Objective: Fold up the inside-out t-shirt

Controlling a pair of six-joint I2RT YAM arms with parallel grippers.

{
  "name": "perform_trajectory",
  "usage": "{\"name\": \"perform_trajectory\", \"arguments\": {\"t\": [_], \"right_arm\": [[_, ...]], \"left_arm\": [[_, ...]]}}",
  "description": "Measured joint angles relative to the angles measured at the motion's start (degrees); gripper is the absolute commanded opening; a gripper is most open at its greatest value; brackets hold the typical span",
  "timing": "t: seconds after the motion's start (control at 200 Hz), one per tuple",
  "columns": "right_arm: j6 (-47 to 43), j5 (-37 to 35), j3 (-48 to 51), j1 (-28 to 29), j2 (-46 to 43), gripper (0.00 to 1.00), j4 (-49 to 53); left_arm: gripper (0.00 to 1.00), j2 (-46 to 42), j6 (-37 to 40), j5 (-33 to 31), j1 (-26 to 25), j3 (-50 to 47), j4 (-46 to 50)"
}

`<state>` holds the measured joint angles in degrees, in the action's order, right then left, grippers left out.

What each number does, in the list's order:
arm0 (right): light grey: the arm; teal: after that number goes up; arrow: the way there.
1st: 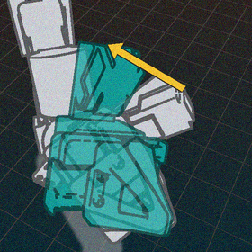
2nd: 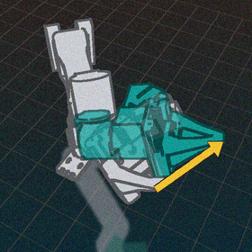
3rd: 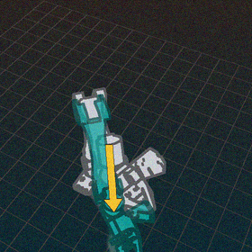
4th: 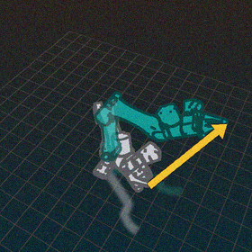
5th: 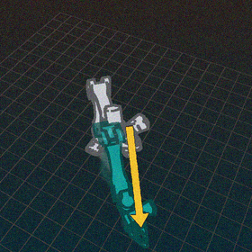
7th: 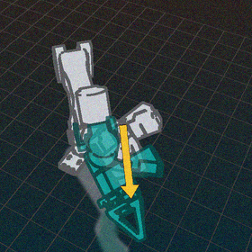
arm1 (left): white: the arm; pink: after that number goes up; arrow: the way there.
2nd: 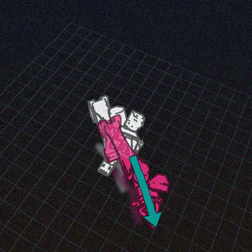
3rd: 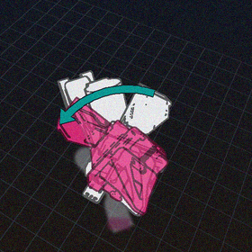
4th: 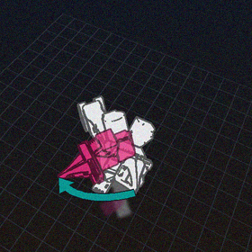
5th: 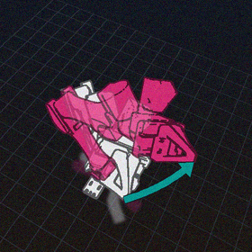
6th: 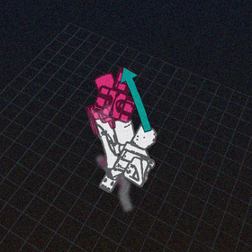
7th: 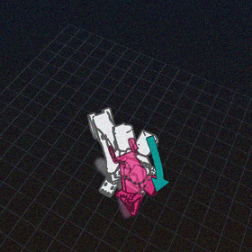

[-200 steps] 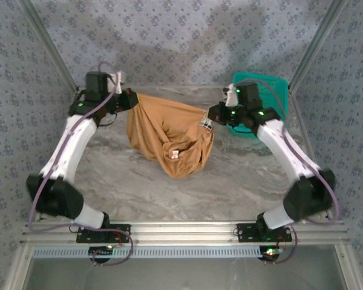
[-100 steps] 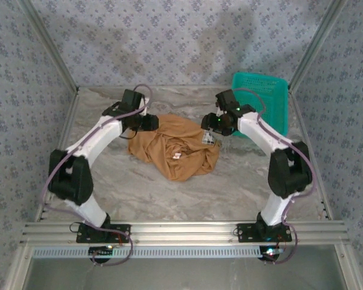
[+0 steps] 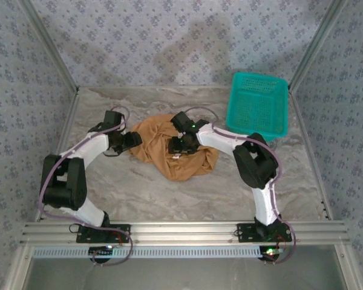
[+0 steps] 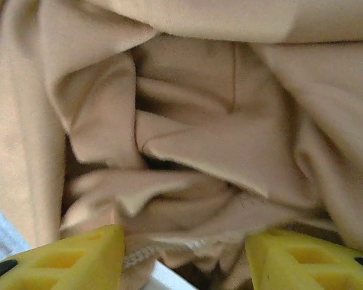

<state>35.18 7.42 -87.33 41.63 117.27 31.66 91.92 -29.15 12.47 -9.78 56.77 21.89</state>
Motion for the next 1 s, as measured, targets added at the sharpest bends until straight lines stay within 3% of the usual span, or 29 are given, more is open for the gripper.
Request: {"name": "perform_trajectory", "arguments": {"t": [0.085, 0.15, 0.31, 0.505, 0.77, 0.894, 0.999], "right_arm": [[0.8, 0.3, -1.9, 0.1, 2.4, 0.18, -0.1], [1.8, 0.8, -2.5, -0.1, 3.2, 0.0, -0.2], [1.6, 1.0, -4.7, -1.1, 2.2, 0.0, 2.1], [-2.9, 4.0, -11.1, -5.6, -5.4, 0.0, 7.0], [-5.9, 16.0, -22.8, -22.7, -13.1, 0.0, 6.9], [-6.9, 19.6, -21.3, -26.5, -15.6, 0.0, 6.3], [-7.8, 21.4, -12.5, -26.4, -20.1, 0.0, 3.4]], "left_arm": [[0.59, 4.4, -1.4, 1.6, 0.0, 0.0, -3.8], [0.48, 8.4, -2.3, 2.6, 0.0, 0.0, -6.3], [0.0, 13.7, -3.6, 5.3, 0.7, 3.6, -9.9], [0.0, 15.1, -3.9, 6.3, 4.8, 7.4, -7.7], [0.0, 9.9, -4.0, 5.7, 16.4, 18.0, -1.1], [0.0, 1.7, -4.0, 5.0, 18.7, 20.7, 0.0], [0.0, -6.4, -4.0, 4.4, 18.2, 17.4, -1.9]]}}
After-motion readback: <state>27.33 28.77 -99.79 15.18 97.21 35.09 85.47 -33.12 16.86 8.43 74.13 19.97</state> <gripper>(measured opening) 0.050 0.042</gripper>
